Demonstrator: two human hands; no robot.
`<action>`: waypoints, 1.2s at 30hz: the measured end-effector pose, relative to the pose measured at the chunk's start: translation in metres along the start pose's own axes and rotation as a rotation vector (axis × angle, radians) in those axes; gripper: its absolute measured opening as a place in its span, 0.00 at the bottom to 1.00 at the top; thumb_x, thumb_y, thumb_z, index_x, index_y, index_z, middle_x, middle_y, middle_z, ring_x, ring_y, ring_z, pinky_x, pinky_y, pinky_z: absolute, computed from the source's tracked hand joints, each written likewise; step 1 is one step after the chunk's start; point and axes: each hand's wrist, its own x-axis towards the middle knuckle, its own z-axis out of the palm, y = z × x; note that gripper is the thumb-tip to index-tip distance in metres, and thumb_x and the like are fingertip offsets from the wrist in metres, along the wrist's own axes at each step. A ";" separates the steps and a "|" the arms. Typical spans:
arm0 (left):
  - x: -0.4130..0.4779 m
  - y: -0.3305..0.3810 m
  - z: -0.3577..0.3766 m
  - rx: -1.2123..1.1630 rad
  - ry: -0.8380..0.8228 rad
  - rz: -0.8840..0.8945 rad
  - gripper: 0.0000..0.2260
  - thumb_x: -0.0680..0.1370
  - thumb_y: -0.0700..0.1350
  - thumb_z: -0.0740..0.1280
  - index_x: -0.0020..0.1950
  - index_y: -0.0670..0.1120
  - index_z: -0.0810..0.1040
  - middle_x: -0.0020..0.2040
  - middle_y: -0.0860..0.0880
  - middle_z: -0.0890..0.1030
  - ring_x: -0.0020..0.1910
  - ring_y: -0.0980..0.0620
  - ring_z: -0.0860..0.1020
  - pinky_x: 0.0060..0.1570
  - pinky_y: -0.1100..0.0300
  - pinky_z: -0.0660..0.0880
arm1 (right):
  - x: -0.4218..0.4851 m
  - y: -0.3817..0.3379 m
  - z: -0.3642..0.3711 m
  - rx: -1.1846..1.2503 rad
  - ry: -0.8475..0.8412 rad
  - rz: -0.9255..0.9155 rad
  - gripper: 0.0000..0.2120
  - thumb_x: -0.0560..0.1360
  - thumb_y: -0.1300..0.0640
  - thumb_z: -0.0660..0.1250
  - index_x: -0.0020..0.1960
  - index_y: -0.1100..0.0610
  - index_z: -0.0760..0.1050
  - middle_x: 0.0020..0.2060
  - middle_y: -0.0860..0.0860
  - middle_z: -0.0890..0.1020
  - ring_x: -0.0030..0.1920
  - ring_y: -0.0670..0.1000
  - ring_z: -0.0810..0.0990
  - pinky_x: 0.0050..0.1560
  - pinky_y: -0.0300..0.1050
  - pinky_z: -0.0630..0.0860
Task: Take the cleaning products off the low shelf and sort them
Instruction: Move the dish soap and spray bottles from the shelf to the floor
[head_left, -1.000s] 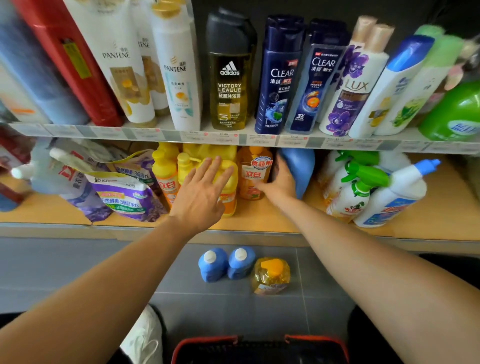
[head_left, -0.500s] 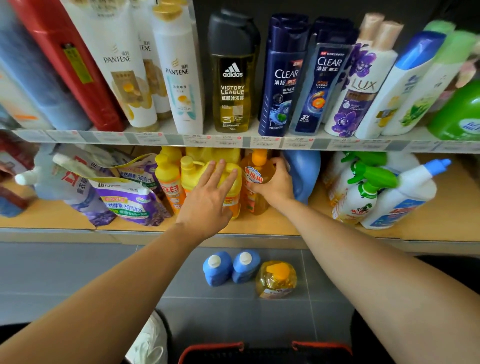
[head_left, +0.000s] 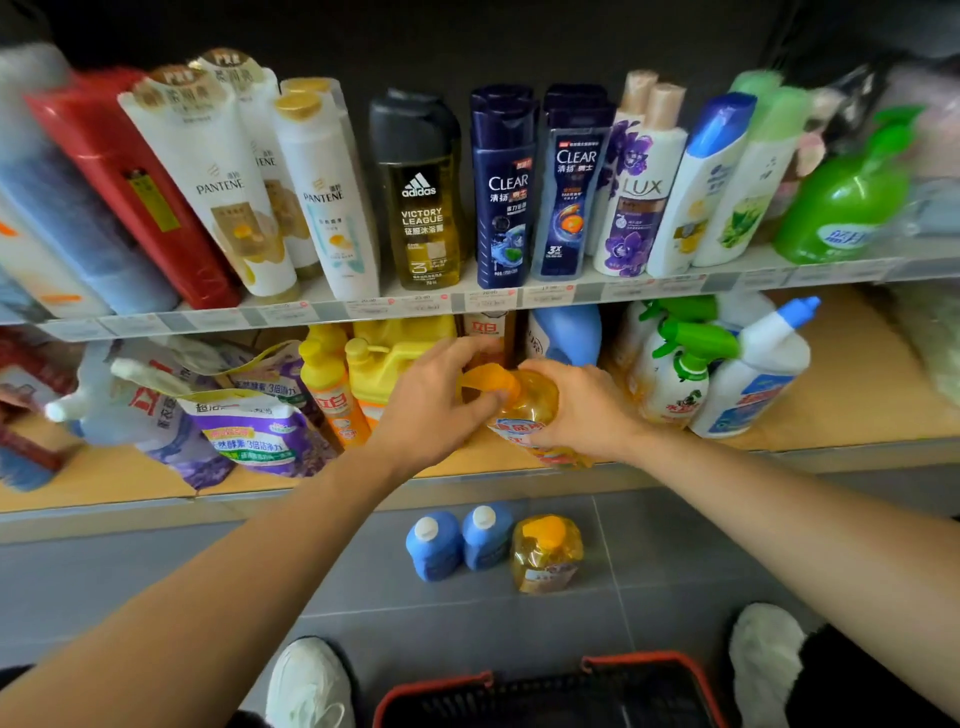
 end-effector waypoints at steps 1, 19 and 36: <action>-0.004 0.009 -0.002 -0.007 -0.030 0.049 0.20 0.77 0.50 0.73 0.68 0.50 0.78 0.61 0.51 0.80 0.60 0.53 0.77 0.58 0.55 0.77 | -0.009 -0.006 -0.009 -0.046 -0.003 -0.022 0.42 0.60 0.40 0.81 0.71 0.45 0.71 0.57 0.48 0.84 0.56 0.51 0.82 0.53 0.44 0.77; -0.049 0.080 0.002 0.220 -0.431 0.686 0.14 0.80 0.43 0.71 0.64 0.42 0.80 0.63 0.45 0.80 0.59 0.45 0.80 0.58 0.54 0.76 | -0.096 -0.006 -0.077 0.045 -0.388 -0.194 0.42 0.59 0.53 0.85 0.71 0.50 0.74 0.59 0.43 0.82 0.58 0.44 0.80 0.59 0.45 0.76; -0.044 0.085 0.009 0.191 -0.012 0.235 0.09 0.73 0.54 0.76 0.47 0.50 0.86 0.40 0.53 0.85 0.37 0.54 0.80 0.37 0.60 0.74 | -0.098 -0.026 -0.065 -0.165 -0.172 -0.139 0.42 0.63 0.44 0.81 0.73 0.47 0.70 0.52 0.48 0.84 0.51 0.51 0.81 0.42 0.41 0.66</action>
